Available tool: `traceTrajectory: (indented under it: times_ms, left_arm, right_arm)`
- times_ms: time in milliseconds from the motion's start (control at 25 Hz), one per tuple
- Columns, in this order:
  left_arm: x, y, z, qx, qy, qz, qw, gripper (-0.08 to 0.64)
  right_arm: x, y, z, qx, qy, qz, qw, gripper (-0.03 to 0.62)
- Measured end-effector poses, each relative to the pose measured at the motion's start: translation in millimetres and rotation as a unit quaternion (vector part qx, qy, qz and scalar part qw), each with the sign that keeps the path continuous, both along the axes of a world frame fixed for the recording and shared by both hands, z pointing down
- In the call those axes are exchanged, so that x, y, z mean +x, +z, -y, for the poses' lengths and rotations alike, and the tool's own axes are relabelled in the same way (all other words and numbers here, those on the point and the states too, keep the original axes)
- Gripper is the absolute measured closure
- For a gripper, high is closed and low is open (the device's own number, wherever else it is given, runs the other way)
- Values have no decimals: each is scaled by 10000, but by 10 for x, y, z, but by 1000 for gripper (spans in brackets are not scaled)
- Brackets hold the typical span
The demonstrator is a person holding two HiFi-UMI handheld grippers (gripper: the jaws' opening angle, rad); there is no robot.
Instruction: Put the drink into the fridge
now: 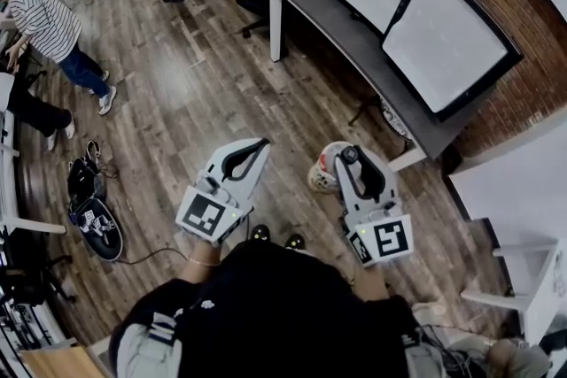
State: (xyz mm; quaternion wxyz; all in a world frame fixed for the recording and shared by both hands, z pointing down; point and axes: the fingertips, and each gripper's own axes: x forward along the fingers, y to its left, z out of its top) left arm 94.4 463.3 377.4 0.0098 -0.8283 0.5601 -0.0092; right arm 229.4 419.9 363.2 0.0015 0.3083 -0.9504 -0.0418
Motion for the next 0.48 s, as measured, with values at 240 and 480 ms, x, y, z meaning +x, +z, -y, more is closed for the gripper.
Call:
traceTrajectory:
  times_ms: [240, 480]
  left_arm:
    - [-144, 7, 36, 20, -29, -23, 10000, 563]
    - [-322, -41, 56, 162, -106, -25, 9998, 563]
  right_arm:
    - [-144, 11, 36, -3, -28, -35, 10000, 456]
    - [-288, -12, 69, 26, -20, -44, 10000, 456]
